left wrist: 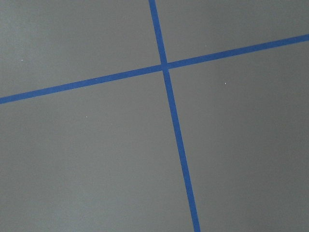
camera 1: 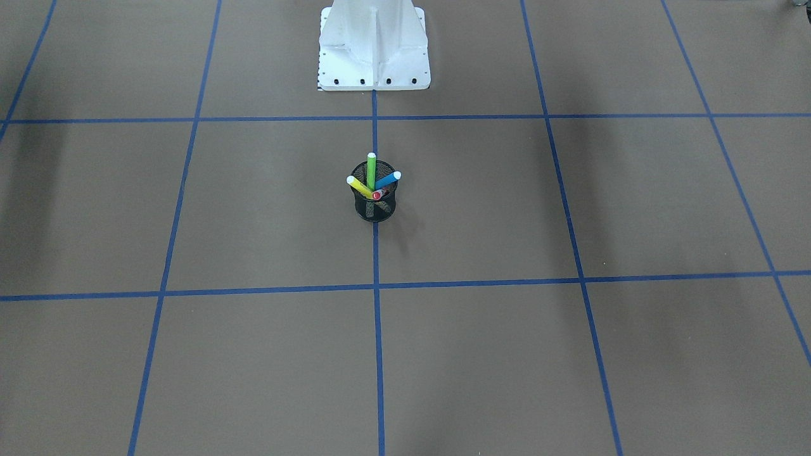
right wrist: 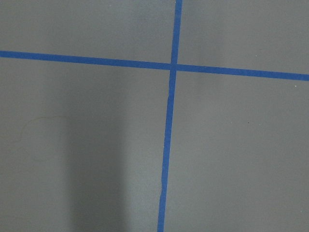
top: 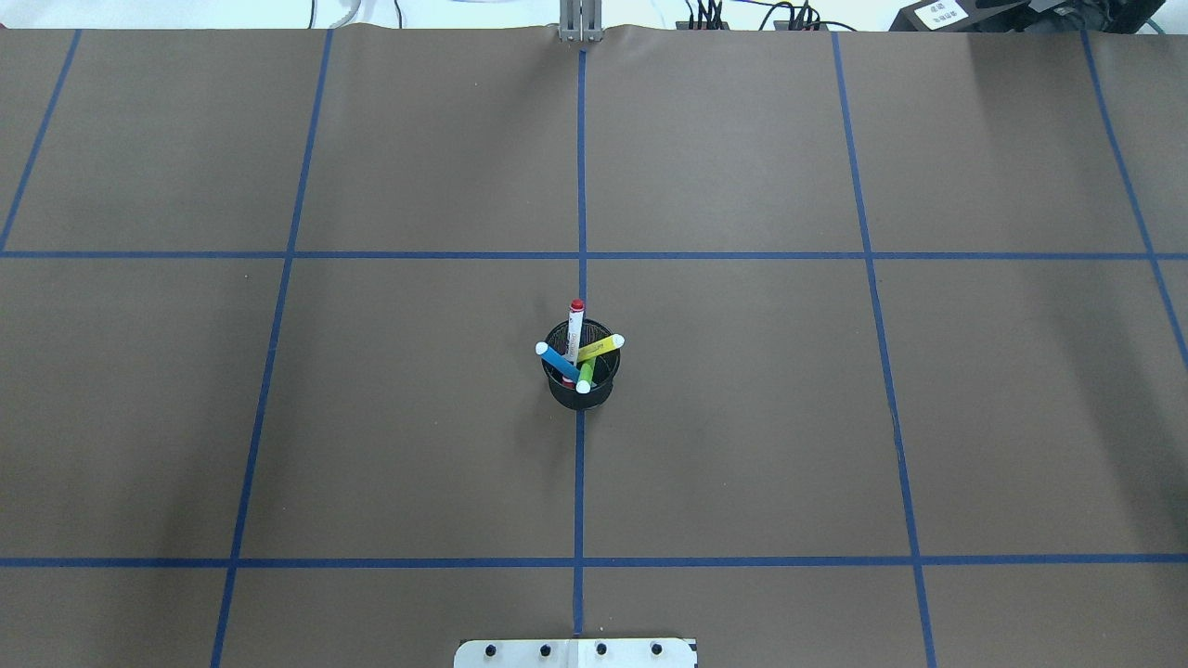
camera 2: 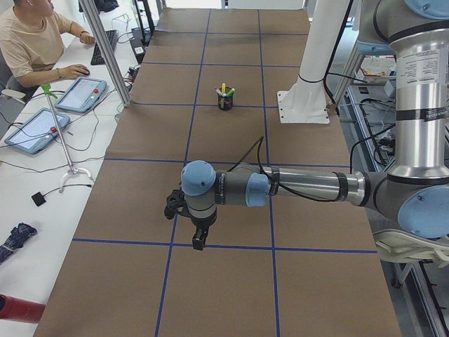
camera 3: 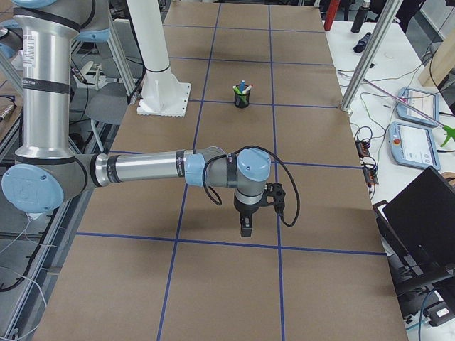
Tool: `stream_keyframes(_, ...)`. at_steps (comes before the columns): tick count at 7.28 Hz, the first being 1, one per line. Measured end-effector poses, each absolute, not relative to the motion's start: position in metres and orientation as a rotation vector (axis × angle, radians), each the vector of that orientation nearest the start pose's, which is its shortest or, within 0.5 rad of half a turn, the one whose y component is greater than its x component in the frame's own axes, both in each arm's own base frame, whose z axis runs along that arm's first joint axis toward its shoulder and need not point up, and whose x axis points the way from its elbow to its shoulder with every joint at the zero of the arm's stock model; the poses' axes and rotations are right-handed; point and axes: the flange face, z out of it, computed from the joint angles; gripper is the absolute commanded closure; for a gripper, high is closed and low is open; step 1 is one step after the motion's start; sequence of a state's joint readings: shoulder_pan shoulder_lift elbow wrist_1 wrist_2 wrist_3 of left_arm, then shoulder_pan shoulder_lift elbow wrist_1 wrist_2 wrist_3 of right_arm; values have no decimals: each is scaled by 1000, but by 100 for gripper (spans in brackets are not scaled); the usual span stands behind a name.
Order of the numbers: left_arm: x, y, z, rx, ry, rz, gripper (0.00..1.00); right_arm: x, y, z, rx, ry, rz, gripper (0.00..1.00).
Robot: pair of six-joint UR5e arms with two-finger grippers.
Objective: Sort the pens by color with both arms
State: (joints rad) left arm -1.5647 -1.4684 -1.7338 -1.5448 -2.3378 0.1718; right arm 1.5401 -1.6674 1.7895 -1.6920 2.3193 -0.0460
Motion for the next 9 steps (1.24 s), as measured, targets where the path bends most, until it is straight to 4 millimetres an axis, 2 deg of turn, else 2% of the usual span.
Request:
stream_keyframes(5, -61, -454, 611, 131, 760, 193, 0, 51, -452, 603, 23, -747, -81, 0)
stream_keyframes(9, -61, -478, 552, 300, 744, 257, 0, 49, -485, 558, 296, -739, -180, 0)
